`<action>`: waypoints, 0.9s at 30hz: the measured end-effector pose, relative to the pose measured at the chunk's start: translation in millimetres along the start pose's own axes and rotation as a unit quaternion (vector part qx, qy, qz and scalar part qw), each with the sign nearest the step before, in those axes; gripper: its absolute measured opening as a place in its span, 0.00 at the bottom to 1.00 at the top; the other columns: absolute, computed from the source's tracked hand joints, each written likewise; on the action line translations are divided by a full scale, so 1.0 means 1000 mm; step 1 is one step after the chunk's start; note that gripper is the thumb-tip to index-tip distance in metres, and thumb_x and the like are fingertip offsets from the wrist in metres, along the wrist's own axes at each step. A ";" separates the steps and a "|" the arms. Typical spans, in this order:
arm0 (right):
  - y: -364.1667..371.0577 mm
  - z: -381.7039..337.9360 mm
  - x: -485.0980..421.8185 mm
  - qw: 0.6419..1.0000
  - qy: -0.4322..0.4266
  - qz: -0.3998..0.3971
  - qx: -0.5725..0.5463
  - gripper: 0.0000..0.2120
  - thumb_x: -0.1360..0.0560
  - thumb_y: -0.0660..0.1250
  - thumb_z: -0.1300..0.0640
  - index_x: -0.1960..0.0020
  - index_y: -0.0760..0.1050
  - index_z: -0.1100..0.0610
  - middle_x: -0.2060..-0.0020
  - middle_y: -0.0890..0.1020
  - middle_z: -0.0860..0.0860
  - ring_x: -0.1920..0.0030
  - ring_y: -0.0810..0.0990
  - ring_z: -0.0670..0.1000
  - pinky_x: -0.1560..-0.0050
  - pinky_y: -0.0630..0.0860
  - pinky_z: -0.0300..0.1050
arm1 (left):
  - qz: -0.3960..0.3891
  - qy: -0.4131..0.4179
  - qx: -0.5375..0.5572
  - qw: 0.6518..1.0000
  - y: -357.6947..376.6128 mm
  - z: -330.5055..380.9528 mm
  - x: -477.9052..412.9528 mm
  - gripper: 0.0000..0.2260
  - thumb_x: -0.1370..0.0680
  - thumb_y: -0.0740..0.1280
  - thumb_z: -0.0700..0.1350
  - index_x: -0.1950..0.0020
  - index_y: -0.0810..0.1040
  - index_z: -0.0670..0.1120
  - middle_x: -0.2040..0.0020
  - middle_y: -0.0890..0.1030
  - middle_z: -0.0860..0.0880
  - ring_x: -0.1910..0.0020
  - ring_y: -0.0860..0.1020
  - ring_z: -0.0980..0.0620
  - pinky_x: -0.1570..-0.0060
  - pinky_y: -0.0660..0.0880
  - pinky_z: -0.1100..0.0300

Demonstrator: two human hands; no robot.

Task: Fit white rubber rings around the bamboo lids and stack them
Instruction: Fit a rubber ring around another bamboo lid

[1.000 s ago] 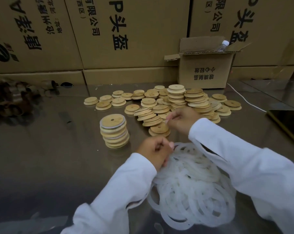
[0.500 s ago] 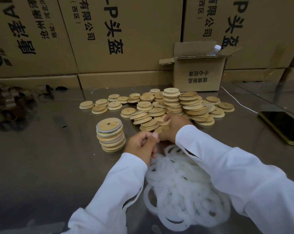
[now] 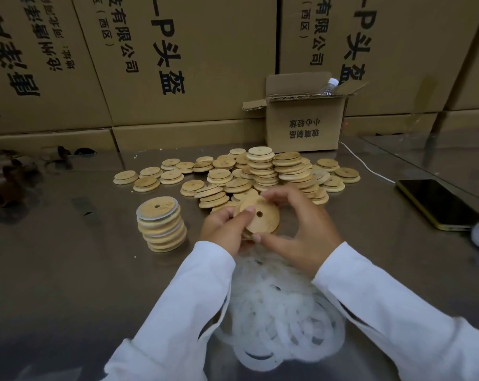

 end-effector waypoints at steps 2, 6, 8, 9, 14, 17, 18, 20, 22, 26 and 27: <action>-0.004 0.013 0.001 0.996 0.025 0.020 -0.087 0.20 0.34 0.75 0.58 0.46 0.72 0.48 0.47 0.78 0.44 0.44 0.76 0.42 0.42 0.71 0.36 | 0.019 0.001 0.004 1.000 -0.001 -0.002 -0.004 0.04 0.24 0.65 0.40 0.59 0.77 0.44 0.58 0.80 0.41 0.59 0.80 0.44 0.60 0.78 0.54; -0.020 0.068 0.001 0.979 0.173 0.076 -0.080 0.06 0.26 0.66 0.58 0.58 0.76 0.47 0.56 0.80 0.43 0.57 0.78 0.42 0.60 0.72 0.31 | 0.044 0.010 0.079 0.996 -0.018 -0.001 -0.009 0.06 0.24 0.65 0.39 0.60 0.78 0.45 0.65 0.82 0.48 0.62 0.80 0.51 0.67 0.78 0.57; -0.018 0.097 0.008 0.965 0.261 0.032 -0.002 0.09 0.25 0.64 0.58 0.63 0.76 0.47 0.62 0.80 0.47 0.65 0.78 0.46 0.69 0.74 0.36 | 0.063 0.003 0.110 0.992 -0.028 -0.005 -0.010 0.05 0.24 0.65 0.40 0.59 0.78 0.45 0.62 0.81 0.48 0.59 0.79 0.49 0.63 0.77 0.55; -0.016 0.106 0.012 0.959 0.282 0.013 0.025 0.10 0.25 0.64 0.58 0.64 0.76 0.48 0.65 0.80 0.48 0.67 0.78 0.48 0.71 0.75 0.39 | 0.070 -0.005 0.126 0.990 -0.031 -0.007 -0.011 0.04 0.24 0.65 0.40 0.58 0.78 0.45 0.60 0.81 0.46 0.57 0.79 0.48 0.62 0.76 0.54; -0.008 0.108 0.011 0.961 0.255 -0.039 0.099 0.07 0.29 0.70 0.51 0.66 0.78 0.48 0.66 0.80 0.44 0.61 0.78 0.45 0.61 0.71 0.37 | 0.044 -0.023 0.149 0.988 -0.024 -0.015 -0.010 0.03 0.25 0.66 0.39 0.56 0.78 0.42 0.54 0.80 0.42 0.54 0.79 0.45 0.67 0.79 0.54; -0.005 0.099 0.008 0.962 0.221 -0.051 0.154 0.06 0.32 0.73 0.50 0.65 0.77 0.48 0.61 0.80 0.45 0.58 0.76 0.43 0.62 0.69 0.34 | 0.036 -0.019 0.144 0.989 -0.022 -0.017 -0.011 0.03 0.24 0.64 0.38 0.56 0.77 0.41 0.52 0.79 0.41 0.50 0.78 0.42 0.62 0.78 0.50; -0.005 0.097 0.008 0.961 0.217 -0.054 0.165 0.05 0.32 0.73 0.51 0.65 0.77 0.48 0.60 0.80 0.45 0.57 0.76 0.44 0.61 0.69 0.34 | 0.035 -0.023 0.147 0.988 -0.022 -0.017 -0.011 0.03 0.24 0.64 0.38 0.56 0.76 0.41 0.51 0.79 0.41 0.49 0.77 0.42 0.62 0.78 0.50; -0.006 0.097 0.007 0.960 0.216 -0.056 0.169 0.05 0.31 0.72 0.53 0.64 0.77 0.48 0.60 0.79 0.45 0.56 0.76 0.45 0.58 0.69 0.36 | 0.033 -0.033 0.151 0.987 -0.021 -0.020 -0.011 0.03 0.23 0.63 0.38 0.54 0.76 0.41 0.49 0.77 0.41 0.48 0.76 0.41 0.63 0.77 0.49; -0.005 0.096 0.007 0.960 0.215 -0.062 0.166 0.06 0.30 0.71 0.55 0.65 0.77 0.48 0.62 0.78 0.43 0.57 0.75 0.44 0.60 0.68 0.34 | 0.032 -0.041 0.154 0.987 -0.020 -0.021 -0.011 0.03 0.23 0.62 0.39 0.52 0.75 0.42 0.47 0.76 0.41 0.48 0.75 0.40 0.64 0.77 0.50; -0.005 0.095 0.007 0.958 0.218 -0.064 0.173 0.08 0.30 0.70 0.56 0.66 0.78 0.47 0.65 0.78 0.41 0.59 0.76 0.44 0.60 0.70 0.35 | 0.034 -0.053 0.152 0.986 -0.019 -0.022 -0.009 0.04 0.23 0.62 0.40 0.51 0.74 0.41 0.42 0.74 0.39 0.43 0.74 0.36 0.66 0.77 0.51; -0.007 0.096 0.007 0.959 0.221 -0.055 0.171 0.08 0.29 0.70 0.56 0.66 0.78 0.47 0.65 0.79 0.42 0.58 0.77 0.44 0.58 0.71 0.37 | 0.034 -0.055 0.150 0.987 -0.019 -0.022 -0.008 0.04 0.22 0.62 0.40 0.50 0.74 0.41 0.40 0.73 0.38 0.42 0.74 0.35 0.66 0.77 0.50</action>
Point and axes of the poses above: each hand's wrist, its own x-axis away from the middle knuckle, its own y-axis out of the palm, z = x × y, the point moved 10 cm from there along -x, towards the middle knuckle
